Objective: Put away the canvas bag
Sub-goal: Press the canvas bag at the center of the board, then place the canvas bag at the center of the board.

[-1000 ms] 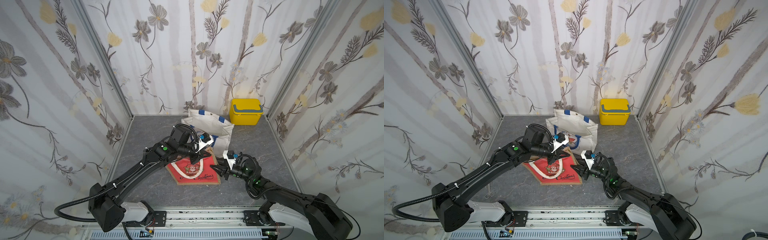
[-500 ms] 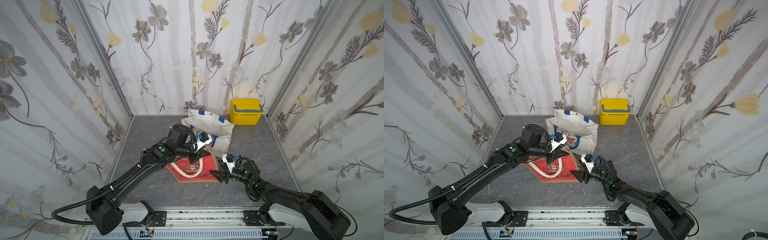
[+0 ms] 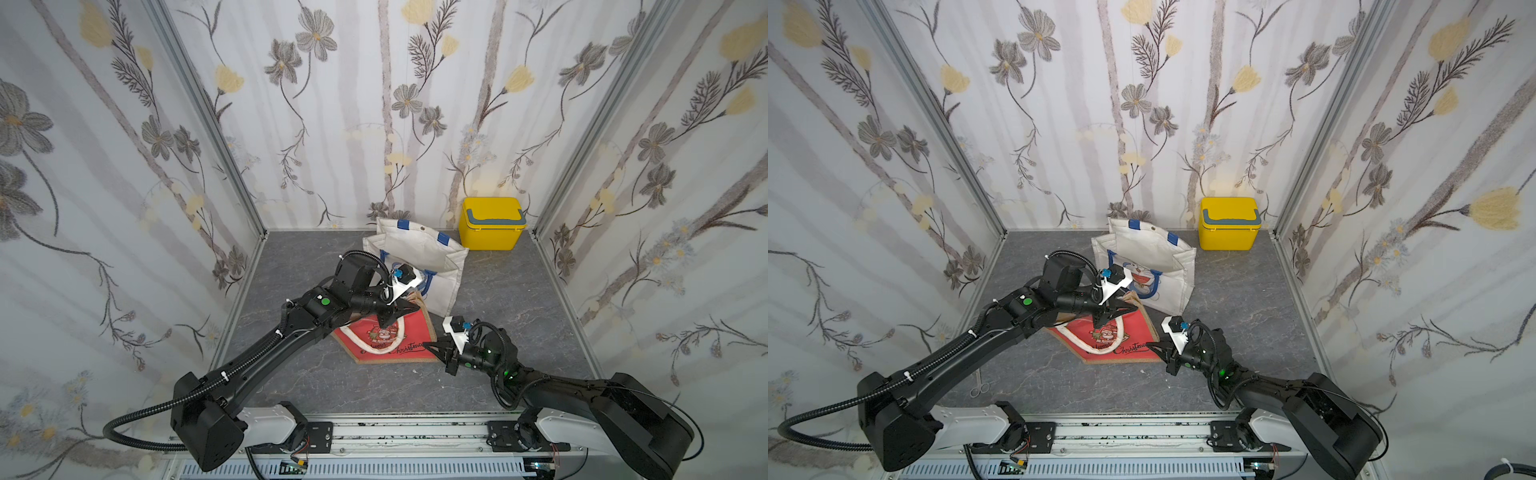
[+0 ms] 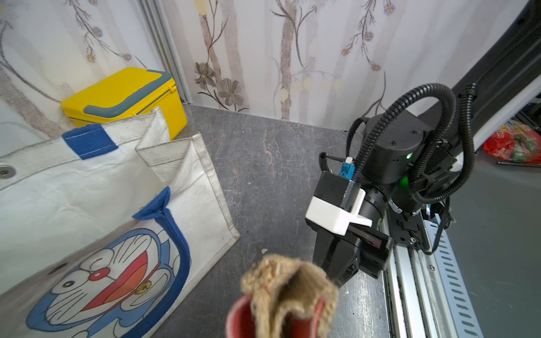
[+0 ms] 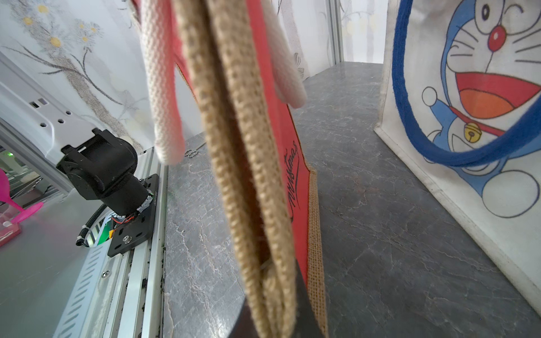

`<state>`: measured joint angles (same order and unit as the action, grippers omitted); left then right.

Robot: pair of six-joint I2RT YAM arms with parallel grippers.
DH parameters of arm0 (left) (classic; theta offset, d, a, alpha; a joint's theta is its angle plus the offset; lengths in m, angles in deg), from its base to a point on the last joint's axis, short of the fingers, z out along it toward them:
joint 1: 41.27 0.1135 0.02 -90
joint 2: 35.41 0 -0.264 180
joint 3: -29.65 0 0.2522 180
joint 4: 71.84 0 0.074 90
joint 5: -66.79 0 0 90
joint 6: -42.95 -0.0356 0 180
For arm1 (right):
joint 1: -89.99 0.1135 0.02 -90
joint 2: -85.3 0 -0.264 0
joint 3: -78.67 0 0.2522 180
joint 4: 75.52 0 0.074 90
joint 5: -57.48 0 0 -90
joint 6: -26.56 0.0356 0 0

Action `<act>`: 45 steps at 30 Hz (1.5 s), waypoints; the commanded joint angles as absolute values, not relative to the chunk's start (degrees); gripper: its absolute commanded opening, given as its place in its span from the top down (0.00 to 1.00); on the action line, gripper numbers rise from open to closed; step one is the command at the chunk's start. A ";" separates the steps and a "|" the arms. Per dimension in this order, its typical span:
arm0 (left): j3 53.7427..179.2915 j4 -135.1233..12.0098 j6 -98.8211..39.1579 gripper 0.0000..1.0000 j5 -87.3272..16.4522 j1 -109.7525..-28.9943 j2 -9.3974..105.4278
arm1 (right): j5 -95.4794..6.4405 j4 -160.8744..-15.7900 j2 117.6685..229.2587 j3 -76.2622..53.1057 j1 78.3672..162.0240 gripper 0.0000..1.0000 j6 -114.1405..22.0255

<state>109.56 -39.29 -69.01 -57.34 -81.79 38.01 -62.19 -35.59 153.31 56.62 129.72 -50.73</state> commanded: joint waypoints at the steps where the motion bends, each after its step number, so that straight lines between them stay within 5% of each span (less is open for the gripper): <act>1: 108.00 -48.90 -66.65 0.12 -51.62 -81.81 36.98 | -62.71 -33.82 153.24 57.52 129.81 0.96 -47.55; 3: 106.39 -54.07 -64.23 0.00 -45.49 -81.80 34.88 | -61.91 -31.88 152.99 59.33 129.82 0.98 -45.95; 8: 105.02 -60.27 -58.22 0.00 -34.98 -79.52 30.46 | -60.61 -30.91 151.90 61.54 129.68 1.00 -43.37; 15: 90.55 -70.25 -43.30 0.08 -37.50 -71.04 18.80 | -57.46 -30.93 148.58 63.07 129.00 1.00 -40.16; 27: 65.45 -84.04 -25.78 0.00 -33.50 -64.42 1.71 | -59.48 -35.28 144.47 62.36 125.88 1.00 -35.60; 38: 51.39 -110.72 -16.27 0.00 -43.16 -63.86 13.77 | -65.03 -35.25 142.15 61.39 124.49 1.00 -32.43; 45: 47.76 -131.95 -10.85 0.01 -53.91 -64.03 30.86 | -67.12 -37.04 141.59 59.12 124.45 1.00 -31.79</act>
<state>48.25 -118.15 -14.50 -48.62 -63.95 27.70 -65.10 -39.48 142.07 60.11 124.52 -32.81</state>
